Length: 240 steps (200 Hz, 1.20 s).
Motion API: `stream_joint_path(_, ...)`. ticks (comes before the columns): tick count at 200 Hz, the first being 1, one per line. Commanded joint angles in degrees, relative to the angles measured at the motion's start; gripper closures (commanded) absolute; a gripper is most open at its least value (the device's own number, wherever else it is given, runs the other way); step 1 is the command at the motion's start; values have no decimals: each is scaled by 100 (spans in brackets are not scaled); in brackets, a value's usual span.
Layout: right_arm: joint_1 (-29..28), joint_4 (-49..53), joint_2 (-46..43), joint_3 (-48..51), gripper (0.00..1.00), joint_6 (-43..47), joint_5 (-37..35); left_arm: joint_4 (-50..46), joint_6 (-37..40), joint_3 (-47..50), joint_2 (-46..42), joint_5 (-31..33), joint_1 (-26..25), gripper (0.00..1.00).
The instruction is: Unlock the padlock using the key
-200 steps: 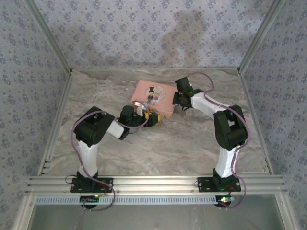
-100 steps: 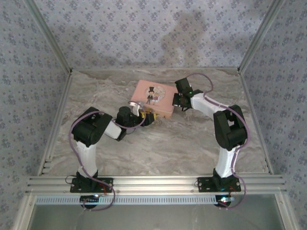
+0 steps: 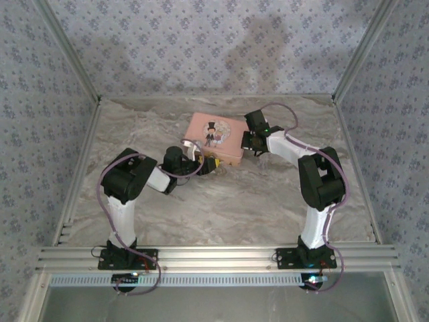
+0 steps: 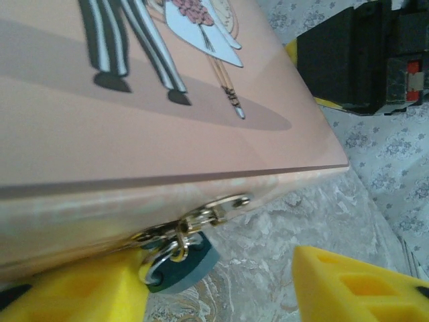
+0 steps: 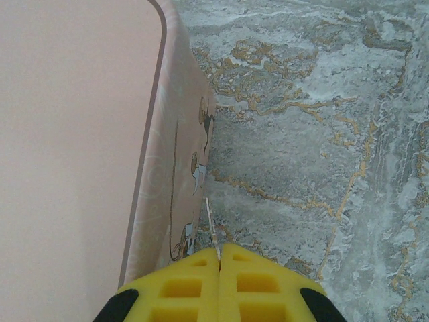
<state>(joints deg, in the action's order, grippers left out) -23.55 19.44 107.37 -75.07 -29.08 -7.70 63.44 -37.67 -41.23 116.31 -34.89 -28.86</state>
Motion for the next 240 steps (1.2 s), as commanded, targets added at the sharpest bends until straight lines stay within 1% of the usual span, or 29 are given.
stream_joint_path(1,-70,27,-102,67,100,-2,15,199,-162,-189,192,-121,-4,50)
stream_joint_path(8,-65,26,-111,83,100,-8,15,204,-202,-217,227,-122,-4,52)
stream_joint_path(21,-66,38,-120,88,100,-8,10,191,-231,-219,255,-69,1,52)
stream_joint_path(38,-79,34,-129,93,100,-3,15,407,-294,-100,282,23,9,43)
stream_joint_path(54,-78,39,-138,104,100,6,12,1006,-420,64,342,-38,17,41)
stream_joint_path(69,-78,36,-146,105,100,15,6,1134,-513,72,388,-153,11,37)
stream_joint_path(98,-75,28,-146,121,100,17,7,1180,-495,111,383,-108,-2,36)
stream_joint_path(107,-75,23,-146,117,100,25,13,1127,-516,62,388,-114,-1,38)
stream_joint_path(121,-75,24,-155,139,100,22,15,1008,-585,-44,439,-149,5,48)
stream_joint_path(126,-79,18,-155,138,100,19,10,1004,-641,-74,476,-158,9,50)
stream_joint_path(140,-76,11,-172,156,100,31,14,1147,-738,-55,562,-119,18,50)
stream_joint_path(159,-77,4,-199,169,100,33,15,1568,-817,102,620,-13,23,46)
stream_joint_path(175,-69,-10,-217,187,100,33,15,1470,-804,98,588,-69,22,47)
stream_joint_path(191,-68,-26,-221,199,100,30,32,1391,-791,98,568,-54,41,51)
stream_joint_path(203,-64,-40,-226,225,100,27,36,1278,-812,49,568,-82,58,58)
stream_joint_path(227,-61,-55,-226,243,100,27,50,1171,-833,12,590,-78,75,63)
stream_joint_path(240,-62,-66,-252,248,100,26,51,1147,-863,-7,610,-83,90,68)
